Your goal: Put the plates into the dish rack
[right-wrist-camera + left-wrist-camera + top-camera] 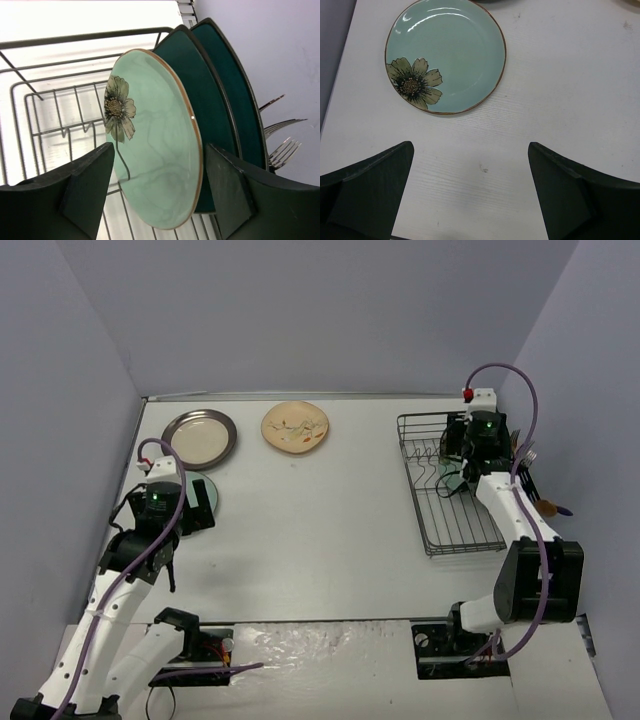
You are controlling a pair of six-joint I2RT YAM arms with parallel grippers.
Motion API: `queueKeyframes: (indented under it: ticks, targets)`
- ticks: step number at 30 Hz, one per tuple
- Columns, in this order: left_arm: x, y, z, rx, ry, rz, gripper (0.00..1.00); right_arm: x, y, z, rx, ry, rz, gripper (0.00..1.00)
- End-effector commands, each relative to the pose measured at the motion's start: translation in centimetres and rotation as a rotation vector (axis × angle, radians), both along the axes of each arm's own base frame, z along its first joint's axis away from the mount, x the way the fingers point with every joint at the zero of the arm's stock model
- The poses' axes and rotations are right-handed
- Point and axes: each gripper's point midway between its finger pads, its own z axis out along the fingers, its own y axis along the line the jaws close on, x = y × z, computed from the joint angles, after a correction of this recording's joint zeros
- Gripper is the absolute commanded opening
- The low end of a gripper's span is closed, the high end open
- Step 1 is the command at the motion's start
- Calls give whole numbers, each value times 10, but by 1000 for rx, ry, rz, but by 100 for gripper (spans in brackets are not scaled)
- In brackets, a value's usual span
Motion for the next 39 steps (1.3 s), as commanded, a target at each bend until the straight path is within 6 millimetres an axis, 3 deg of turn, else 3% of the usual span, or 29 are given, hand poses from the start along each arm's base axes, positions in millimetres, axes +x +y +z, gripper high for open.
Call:
queueKeyframes:
  ticks: [1, 6, 8, 13, 17, 25, 30, 39]
  targets:
    - [7, -1, 12, -62, -48, 55, 97, 0, 18, 93, 98, -265, 36, 79]
    - [7, 2, 6, -149, -62, 183, 97, -17, 59, 136, 305, -406, 165, 95]
    - [6, 7, -3, -179, -62, 260, 97, -28, 97, 147, 392, -436, 298, 100]
    - [11, 24, -19, -271, -101, 421, 97, -54, 177, 148, 601, -451, 547, 100]
    - [21, 35, -46, -425, -135, 530, 97, -74, 224, 125, 738, -374, 732, 100]
    - [34, 66, -95, -763, -299, 753, 94, -102, 270, 105, 778, -296, 872, 100]
    - [43, 78, -101, -829, -404, 786, 91, -111, 284, 104, 785, -279, 913, 100]
    - [45, 87, -138, -850, -381, 850, 82, -118, 291, 104, 799, -271, 936, 100]
